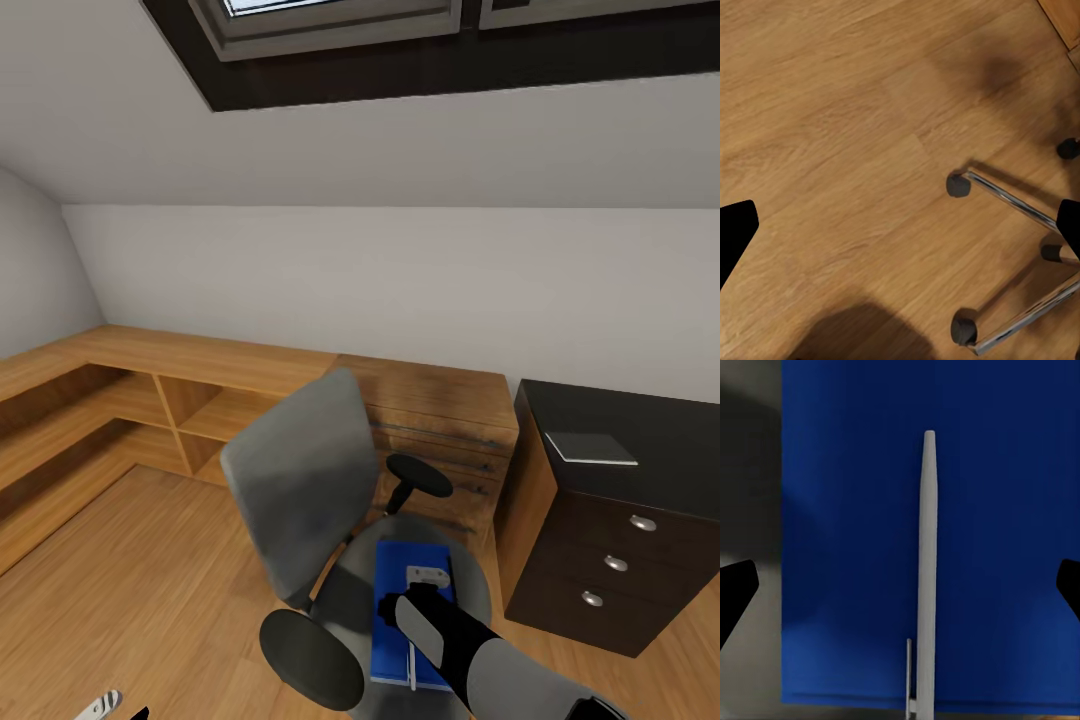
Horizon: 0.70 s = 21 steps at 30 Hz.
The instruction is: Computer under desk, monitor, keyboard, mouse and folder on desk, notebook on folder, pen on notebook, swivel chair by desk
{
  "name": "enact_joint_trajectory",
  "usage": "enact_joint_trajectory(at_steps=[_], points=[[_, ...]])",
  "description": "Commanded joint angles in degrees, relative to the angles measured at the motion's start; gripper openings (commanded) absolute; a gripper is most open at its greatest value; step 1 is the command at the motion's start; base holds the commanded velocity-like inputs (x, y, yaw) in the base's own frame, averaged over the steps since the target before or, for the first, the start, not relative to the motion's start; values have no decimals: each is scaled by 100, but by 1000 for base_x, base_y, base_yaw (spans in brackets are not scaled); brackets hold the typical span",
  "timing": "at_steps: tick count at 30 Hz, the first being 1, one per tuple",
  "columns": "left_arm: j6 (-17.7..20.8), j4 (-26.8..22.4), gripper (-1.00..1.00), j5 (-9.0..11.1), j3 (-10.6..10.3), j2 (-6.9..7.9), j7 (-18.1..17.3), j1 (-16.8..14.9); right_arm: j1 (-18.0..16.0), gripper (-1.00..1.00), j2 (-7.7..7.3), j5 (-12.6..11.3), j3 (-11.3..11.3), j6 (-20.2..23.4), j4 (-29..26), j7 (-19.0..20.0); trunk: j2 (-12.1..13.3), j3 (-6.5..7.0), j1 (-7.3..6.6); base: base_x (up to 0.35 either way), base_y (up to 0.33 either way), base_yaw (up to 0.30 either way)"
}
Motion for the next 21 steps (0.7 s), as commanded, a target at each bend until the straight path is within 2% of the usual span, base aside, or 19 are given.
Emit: enact_joint_trajectory(at_steps=[1,14,21], points=[[36,-10,100,55,8,0,7,0,-5,100,0,-18,26,25,-4,-35,-44,-24,22,0,0,0],[36,-10,100,55,12,0,5,1,-5,100,0,-18,18,25,-4,-35,-565,-257,307,0,0,0],[36,-10,100,55,15,0,5,1,-4,100,-3,-22,10,25,-4,-35,-565,-257,307,0,0,0]])
